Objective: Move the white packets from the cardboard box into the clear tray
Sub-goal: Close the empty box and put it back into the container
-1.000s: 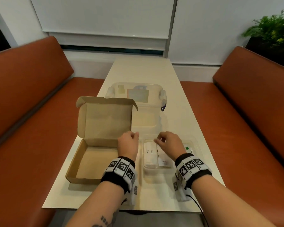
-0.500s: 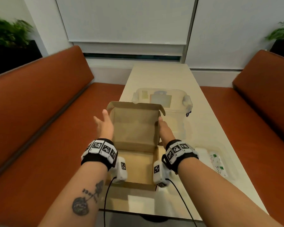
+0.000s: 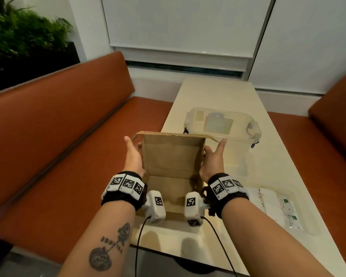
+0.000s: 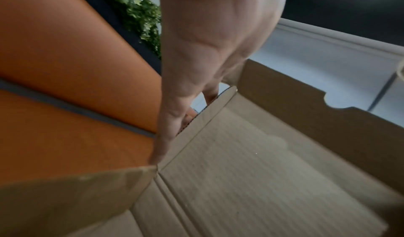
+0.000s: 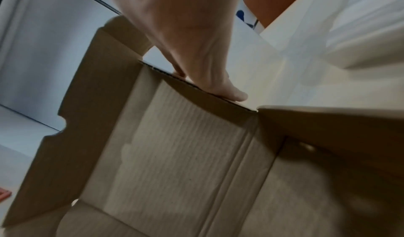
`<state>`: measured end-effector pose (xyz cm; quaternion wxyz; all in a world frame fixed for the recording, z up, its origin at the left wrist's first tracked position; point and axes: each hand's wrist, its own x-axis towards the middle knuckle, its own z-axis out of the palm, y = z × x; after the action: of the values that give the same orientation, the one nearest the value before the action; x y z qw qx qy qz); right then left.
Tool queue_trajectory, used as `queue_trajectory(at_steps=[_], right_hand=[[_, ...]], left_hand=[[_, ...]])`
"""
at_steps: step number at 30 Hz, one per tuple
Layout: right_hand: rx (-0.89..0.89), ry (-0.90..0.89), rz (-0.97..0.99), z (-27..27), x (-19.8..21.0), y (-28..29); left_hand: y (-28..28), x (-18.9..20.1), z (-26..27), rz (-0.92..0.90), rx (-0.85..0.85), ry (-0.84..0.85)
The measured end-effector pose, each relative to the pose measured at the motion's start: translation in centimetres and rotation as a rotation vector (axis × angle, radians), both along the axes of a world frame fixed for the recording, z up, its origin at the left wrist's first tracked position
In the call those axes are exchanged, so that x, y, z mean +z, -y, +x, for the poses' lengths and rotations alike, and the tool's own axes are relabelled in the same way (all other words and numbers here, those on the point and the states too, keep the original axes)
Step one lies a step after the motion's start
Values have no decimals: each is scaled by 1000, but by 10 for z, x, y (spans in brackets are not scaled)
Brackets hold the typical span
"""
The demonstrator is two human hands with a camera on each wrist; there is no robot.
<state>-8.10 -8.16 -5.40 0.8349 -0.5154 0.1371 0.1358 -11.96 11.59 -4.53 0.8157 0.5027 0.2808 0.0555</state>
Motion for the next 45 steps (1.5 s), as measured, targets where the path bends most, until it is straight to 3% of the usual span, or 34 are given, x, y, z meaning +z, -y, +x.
queue_trajectory(at_steps=[4,7,13,20,24,27,31,36,42,45], right_hand=[[88,-36,84,-4,4,3],[164,-65,-14,-4,10,9],[222,-134,-95,-5,8,23],[225,-113,-256,-17,-14,26],[358,77,-967,-16,-30,17],[471,103,-1208,-24,-45,6],[562,62,-1234,-30,-57,-9],[491,41,-1118,-31,-56,-11],[469,-86,-1196,-32,-57,-6],[504,-112,-1234,-31,-58,-4]], left_hand=[[-11,-8,-8,-176,0,40],[-18,-16,-16,-254,-11,106],[-11,-33,-22,-181,-48,135],[-37,-52,-34,80,-124,-97],[-39,-53,-39,262,-210,-174],[-31,-48,-35,362,-288,-163],[-22,-55,-31,487,-290,-145],[-19,-65,-28,607,-203,-148],[-10,-66,-22,1004,-199,-338],[-7,-65,-22,1067,-311,-503]])
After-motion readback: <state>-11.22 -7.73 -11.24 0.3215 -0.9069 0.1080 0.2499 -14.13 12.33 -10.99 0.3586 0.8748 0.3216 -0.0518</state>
